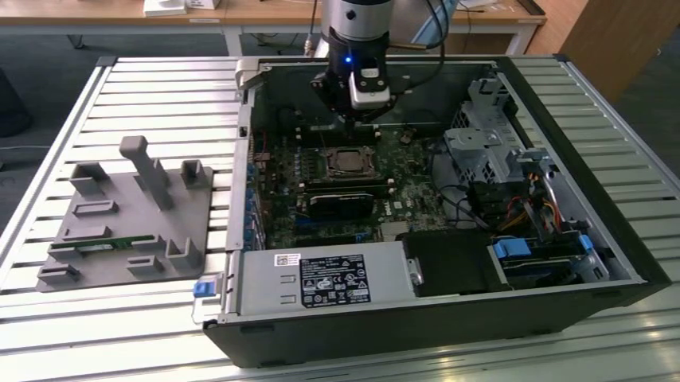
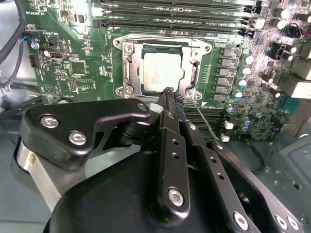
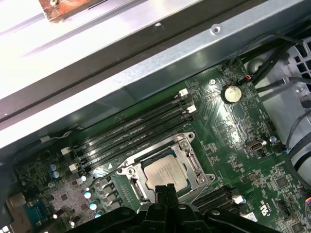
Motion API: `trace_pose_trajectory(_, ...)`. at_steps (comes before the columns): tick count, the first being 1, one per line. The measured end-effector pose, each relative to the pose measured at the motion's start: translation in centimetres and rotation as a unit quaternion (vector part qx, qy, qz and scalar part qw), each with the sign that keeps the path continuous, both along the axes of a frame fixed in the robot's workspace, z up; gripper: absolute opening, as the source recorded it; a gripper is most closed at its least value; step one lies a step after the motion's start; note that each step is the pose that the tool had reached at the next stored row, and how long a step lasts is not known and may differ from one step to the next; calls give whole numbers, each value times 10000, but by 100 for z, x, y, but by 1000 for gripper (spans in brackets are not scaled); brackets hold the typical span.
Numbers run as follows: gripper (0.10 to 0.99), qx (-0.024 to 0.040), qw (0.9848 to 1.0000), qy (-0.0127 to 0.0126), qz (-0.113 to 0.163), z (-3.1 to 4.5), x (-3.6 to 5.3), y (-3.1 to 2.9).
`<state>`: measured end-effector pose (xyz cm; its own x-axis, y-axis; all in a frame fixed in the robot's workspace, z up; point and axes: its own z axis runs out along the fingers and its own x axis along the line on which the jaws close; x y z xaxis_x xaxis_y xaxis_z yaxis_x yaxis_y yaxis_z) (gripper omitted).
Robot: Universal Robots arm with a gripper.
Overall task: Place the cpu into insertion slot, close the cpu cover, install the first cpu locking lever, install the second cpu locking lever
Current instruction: 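Install the first cpu locking lever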
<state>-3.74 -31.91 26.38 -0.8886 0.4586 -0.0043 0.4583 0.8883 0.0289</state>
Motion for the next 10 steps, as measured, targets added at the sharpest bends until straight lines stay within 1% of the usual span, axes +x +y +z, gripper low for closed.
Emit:
trace_pose_trajectory(6, 106, 0, 9998, 0, 219, 0, 0, 0)
trace_pose_trajectory(10, 106, 0, 9992, 0, 389, 0, 0, 0)
